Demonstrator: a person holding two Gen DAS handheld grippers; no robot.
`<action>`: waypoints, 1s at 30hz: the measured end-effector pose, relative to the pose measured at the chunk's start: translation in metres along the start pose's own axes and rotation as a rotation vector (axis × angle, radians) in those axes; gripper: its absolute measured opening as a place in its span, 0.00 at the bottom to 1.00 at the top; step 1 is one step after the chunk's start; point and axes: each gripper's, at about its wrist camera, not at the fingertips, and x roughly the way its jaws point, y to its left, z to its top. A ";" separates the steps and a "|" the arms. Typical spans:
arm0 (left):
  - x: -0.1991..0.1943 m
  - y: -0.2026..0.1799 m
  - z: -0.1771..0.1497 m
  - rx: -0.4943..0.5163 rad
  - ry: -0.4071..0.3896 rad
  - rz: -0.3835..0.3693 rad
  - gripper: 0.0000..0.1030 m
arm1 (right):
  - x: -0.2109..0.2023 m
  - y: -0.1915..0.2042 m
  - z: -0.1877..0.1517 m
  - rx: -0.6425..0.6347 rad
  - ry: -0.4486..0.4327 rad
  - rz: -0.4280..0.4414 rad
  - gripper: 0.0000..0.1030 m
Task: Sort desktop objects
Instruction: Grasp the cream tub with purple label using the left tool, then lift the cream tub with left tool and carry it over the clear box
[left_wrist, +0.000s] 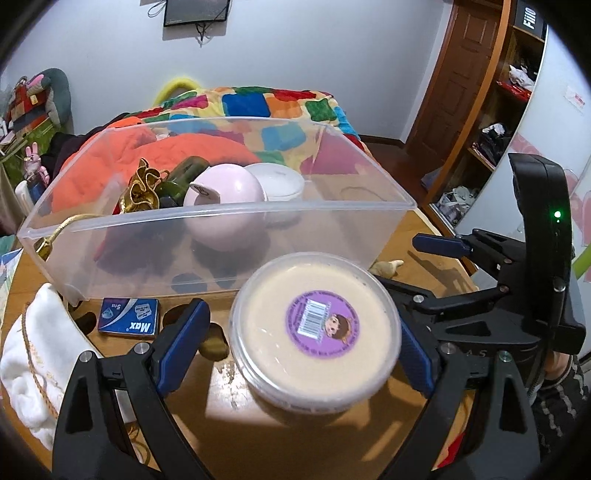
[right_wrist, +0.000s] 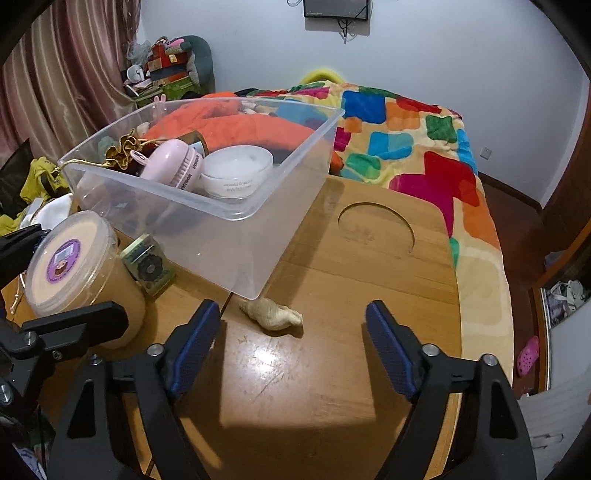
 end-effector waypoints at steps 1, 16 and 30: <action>0.002 0.001 0.000 -0.005 0.002 -0.001 0.91 | 0.001 0.000 0.001 0.001 0.002 -0.005 0.71; 0.003 -0.010 -0.002 0.044 -0.016 0.022 0.73 | 0.006 0.008 -0.002 -0.033 0.001 -0.009 0.54; -0.001 -0.009 -0.009 0.041 -0.035 0.020 0.65 | 0.003 0.014 -0.007 -0.071 -0.025 0.025 0.29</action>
